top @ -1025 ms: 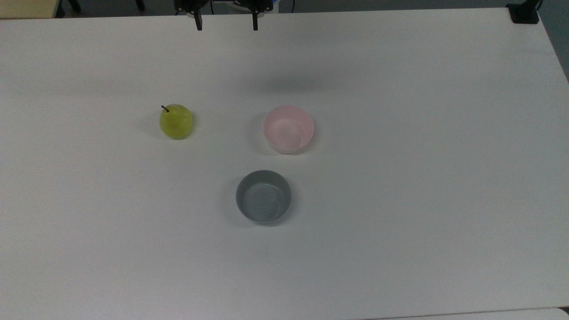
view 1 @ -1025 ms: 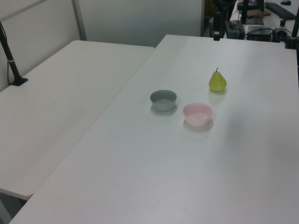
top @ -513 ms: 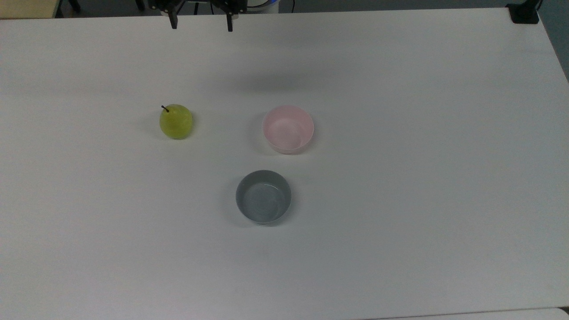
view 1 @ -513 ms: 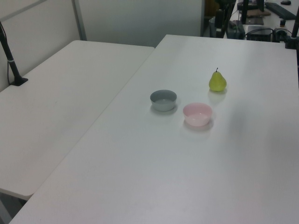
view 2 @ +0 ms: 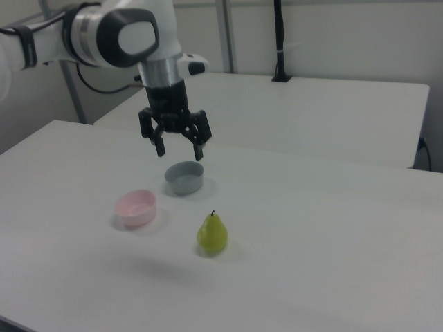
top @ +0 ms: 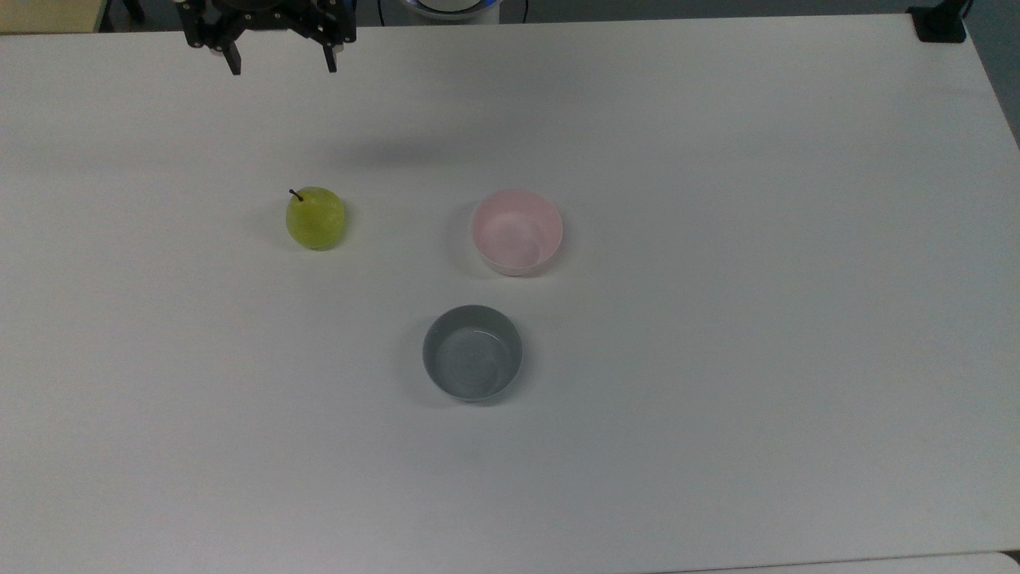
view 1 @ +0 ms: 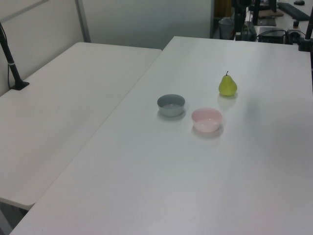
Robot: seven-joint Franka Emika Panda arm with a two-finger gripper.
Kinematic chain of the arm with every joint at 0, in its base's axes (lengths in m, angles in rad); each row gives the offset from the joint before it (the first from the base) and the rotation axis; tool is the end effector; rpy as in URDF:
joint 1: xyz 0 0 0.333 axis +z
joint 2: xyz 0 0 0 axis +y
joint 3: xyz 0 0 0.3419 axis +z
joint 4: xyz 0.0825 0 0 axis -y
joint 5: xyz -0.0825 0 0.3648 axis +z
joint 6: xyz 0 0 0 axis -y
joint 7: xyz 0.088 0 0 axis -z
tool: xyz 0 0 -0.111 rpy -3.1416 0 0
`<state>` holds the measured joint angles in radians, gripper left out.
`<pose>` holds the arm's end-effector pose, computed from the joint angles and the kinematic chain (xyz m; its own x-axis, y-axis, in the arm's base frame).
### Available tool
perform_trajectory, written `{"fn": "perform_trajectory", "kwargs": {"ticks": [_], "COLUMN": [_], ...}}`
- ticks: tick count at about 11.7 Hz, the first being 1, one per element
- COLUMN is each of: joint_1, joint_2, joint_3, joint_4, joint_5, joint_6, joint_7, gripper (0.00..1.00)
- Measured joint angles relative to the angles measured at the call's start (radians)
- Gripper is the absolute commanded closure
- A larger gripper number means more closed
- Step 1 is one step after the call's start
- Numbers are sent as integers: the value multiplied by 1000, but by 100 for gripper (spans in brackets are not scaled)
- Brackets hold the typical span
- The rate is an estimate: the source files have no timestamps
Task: Place the pear in the bowl
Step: 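Move the open gripper toward the green pear and lower it, then close the gripper around the green pear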
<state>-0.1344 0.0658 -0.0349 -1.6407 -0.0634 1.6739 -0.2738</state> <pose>0.5528 -0.1004 0.5876 0.9927 0.1104 -0.0491 0.1130 -0.9921 0.0538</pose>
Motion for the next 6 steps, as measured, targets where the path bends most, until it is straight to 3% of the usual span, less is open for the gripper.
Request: {"fn": "perform_trajectory", "kwargs": {"ticks": [6], "joint_1": [-18], "joint_2": [72], "joint_3": [0], "joint_4": [-132], "joint_5": [-20], "joint_6": [163], "joint_7": [0], "gripper": [0]}}
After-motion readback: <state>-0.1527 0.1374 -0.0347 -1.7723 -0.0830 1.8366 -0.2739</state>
